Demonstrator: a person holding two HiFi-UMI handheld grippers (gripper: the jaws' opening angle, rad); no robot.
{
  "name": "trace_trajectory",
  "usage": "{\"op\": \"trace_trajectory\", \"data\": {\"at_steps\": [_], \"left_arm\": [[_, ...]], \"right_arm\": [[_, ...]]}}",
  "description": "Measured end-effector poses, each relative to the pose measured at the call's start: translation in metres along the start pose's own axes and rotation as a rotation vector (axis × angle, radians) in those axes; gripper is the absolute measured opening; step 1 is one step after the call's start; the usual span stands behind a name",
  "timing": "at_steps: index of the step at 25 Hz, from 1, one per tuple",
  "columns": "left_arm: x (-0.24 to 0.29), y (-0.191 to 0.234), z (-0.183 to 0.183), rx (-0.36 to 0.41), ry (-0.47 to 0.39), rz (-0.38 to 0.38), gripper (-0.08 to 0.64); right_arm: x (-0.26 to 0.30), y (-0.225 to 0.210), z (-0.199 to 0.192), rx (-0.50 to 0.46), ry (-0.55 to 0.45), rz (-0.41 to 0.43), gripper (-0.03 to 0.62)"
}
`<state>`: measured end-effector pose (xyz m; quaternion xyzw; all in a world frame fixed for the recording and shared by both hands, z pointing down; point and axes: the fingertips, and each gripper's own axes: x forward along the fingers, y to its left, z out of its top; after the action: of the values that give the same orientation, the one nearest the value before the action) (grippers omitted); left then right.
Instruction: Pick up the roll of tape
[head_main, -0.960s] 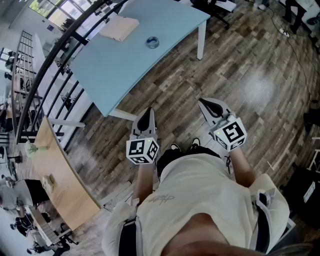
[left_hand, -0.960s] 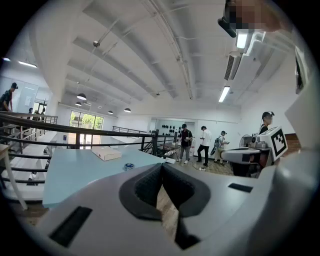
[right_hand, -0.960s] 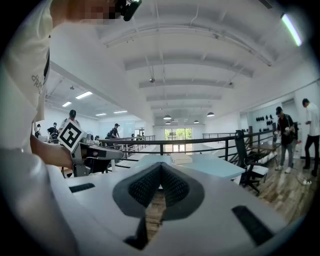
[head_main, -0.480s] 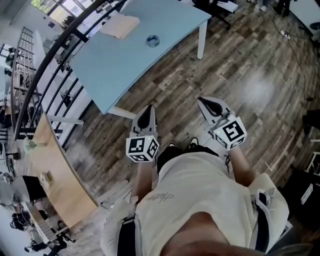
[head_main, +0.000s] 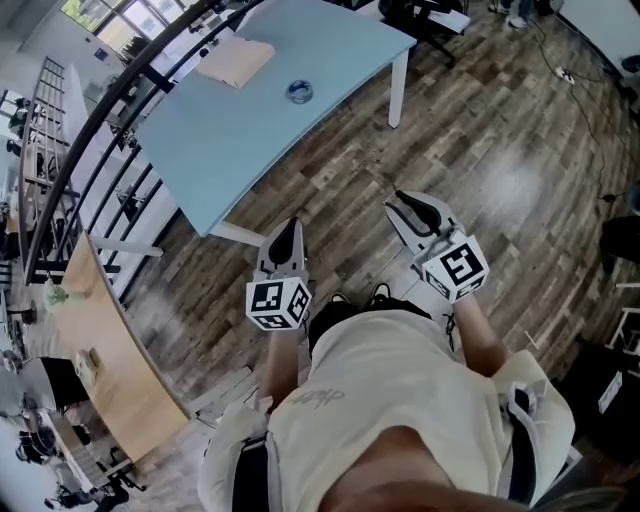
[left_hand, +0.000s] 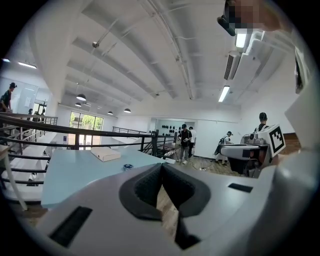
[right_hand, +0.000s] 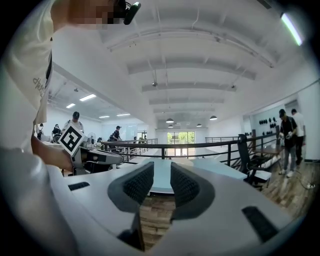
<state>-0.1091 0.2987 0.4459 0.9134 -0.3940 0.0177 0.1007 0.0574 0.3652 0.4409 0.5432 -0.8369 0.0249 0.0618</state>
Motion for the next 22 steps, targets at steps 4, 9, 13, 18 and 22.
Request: {"op": "trace_trajectory", "data": {"at_steps": [4,9,13,18,22], "left_arm": [[0.003,-0.002,-0.001,0.007,0.010,0.012,0.019],[0.007,-0.006,-0.005,0.014,0.032,0.023,0.020],[0.014,0.000,-0.012,-0.001,0.052,0.034,0.020],[0.032,0.002,-0.016,-0.012,0.069,0.017,0.020],[0.051,0.018,-0.017,-0.025,0.077,0.009,0.020]], "right_arm": [[-0.001,-0.007,0.004,-0.019,-0.004,0.007,0.100],[0.000,-0.018,-0.006,-0.005,0.013,0.015,0.102],[0.008,-0.019,-0.017,0.012,0.040,0.033,0.104],[0.022,-0.027,-0.024,0.028,0.059,0.042,0.107],[0.043,-0.040,-0.023,0.030,0.064,0.036,0.107]]}}
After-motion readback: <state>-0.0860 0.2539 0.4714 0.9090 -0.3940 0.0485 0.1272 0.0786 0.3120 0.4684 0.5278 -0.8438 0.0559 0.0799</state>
